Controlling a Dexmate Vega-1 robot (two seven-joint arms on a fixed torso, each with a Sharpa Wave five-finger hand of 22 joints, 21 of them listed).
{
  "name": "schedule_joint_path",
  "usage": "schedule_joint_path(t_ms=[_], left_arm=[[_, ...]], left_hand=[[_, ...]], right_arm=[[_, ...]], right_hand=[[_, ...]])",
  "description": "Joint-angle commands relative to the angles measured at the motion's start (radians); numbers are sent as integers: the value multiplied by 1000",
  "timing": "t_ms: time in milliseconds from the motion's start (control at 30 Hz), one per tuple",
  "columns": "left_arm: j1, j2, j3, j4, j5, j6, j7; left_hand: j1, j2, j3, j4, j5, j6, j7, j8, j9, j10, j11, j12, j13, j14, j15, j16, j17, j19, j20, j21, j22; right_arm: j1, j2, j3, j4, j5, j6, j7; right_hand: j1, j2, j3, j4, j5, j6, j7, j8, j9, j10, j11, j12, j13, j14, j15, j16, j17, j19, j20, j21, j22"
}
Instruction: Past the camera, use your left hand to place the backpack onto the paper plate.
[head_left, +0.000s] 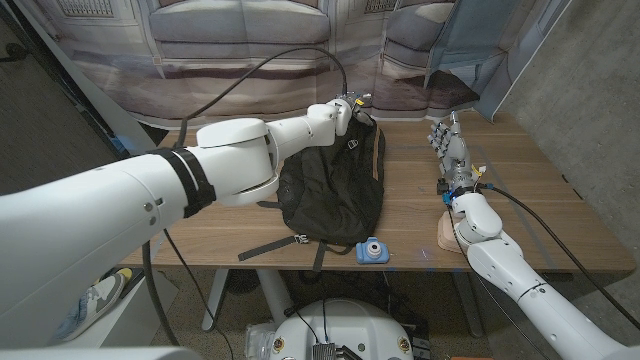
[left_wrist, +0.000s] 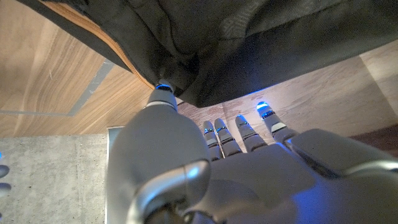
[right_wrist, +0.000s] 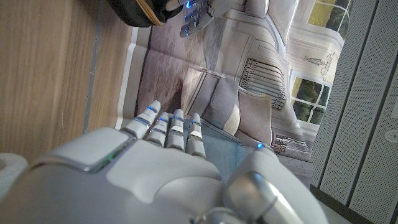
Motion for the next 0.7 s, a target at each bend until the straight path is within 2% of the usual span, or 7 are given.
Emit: schedule_joint_path(t_ms=[33, 133, 267, 700], left_arm=[[-12, 0, 7, 0, -30, 1, -61], [-11, -2, 20, 0, -34, 1, -59], [-14, 9, 14, 0, -33, -43, -65], [-3, 25, 8, 0, -15, -89, 26]], left_hand=[[-32, -7, -17, 16, 14, -15, 0, -9, 2, -15, 0, 5, -7, -19, 8, 3, -6, -24, -1, -14, 3], [-43, -10, -23, 22, 20, -19, 0, -12, 2, -24, -1, 4, -10, -22, 9, 4, -8, -35, -3, -22, 3], [-50, -12, -27, 25, 24, -19, 1, -12, 2, -26, -1, 5, -13, -26, 9, 4, -10, -37, -4, -25, 3], [-66, -16, -36, 33, 37, -17, 0, -13, 1, -30, 0, 8, -20, -35, 13, 6, -16, -40, 0, -33, 4]], right_arm=[[13, 4, -7, 13, 2, -2, 6], [14, 5, -9, 14, 3, -2, 8], [15, 4, -9, 14, 5, -3, 9], [18, 2, -12, 11, 3, -6, 9]], right_hand=[[6, 0, -4, 1, -3, 4, -3, 0, 6, 11, 0, -2, 2, 10, 0, -5, 5, 6, -1, -2, 2], [6, 0, -4, 1, -3, 4, -3, 0, 6, 11, 0, -2, 2, 10, 0, -5, 5, 7, -1, -2, 2], [6, 0, -5, 1, -3, 4, -1, 0, 6, 10, -2, -3, 2, 9, 1, -5, 5, 7, -1, -2, 2], [7, 1, -6, 0, -3, 5, 0, 0, 6, 11, -1, -3, 2, 10, 0, -5, 5, 7, -1, -2, 2]])
